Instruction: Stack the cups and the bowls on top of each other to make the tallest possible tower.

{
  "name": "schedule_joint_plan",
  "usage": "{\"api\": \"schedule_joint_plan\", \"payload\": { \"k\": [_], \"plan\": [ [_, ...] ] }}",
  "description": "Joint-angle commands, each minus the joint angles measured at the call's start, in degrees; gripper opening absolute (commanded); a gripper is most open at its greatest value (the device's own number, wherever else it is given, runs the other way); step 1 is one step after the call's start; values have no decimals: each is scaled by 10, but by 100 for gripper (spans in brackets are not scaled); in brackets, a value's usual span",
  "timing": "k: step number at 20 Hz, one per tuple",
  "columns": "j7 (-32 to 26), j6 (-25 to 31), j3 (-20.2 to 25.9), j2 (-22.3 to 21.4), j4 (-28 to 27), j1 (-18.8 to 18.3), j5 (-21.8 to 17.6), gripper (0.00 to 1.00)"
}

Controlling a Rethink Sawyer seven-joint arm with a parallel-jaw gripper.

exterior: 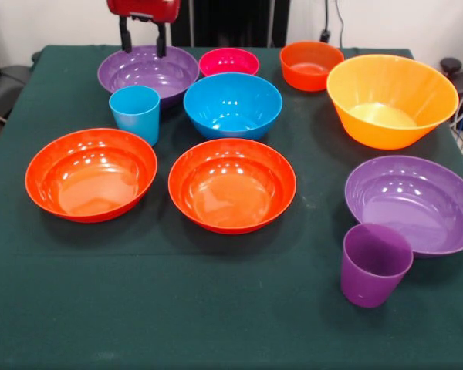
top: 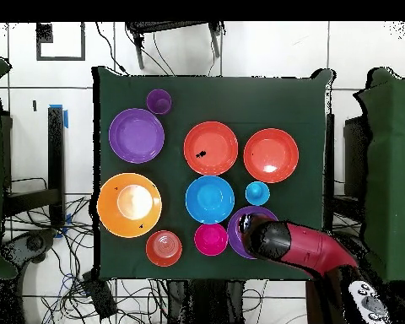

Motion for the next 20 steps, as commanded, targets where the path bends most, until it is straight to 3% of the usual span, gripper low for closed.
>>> {"api": "schedule_joint_plan", "payload": {
  "k": [1, 20],
  "plan": [
    [31, -59, 58, 46, -11, 12, -35, 100],
    [40, -102, 63, 76, -26, 16, -33, 100]
  ]
}}
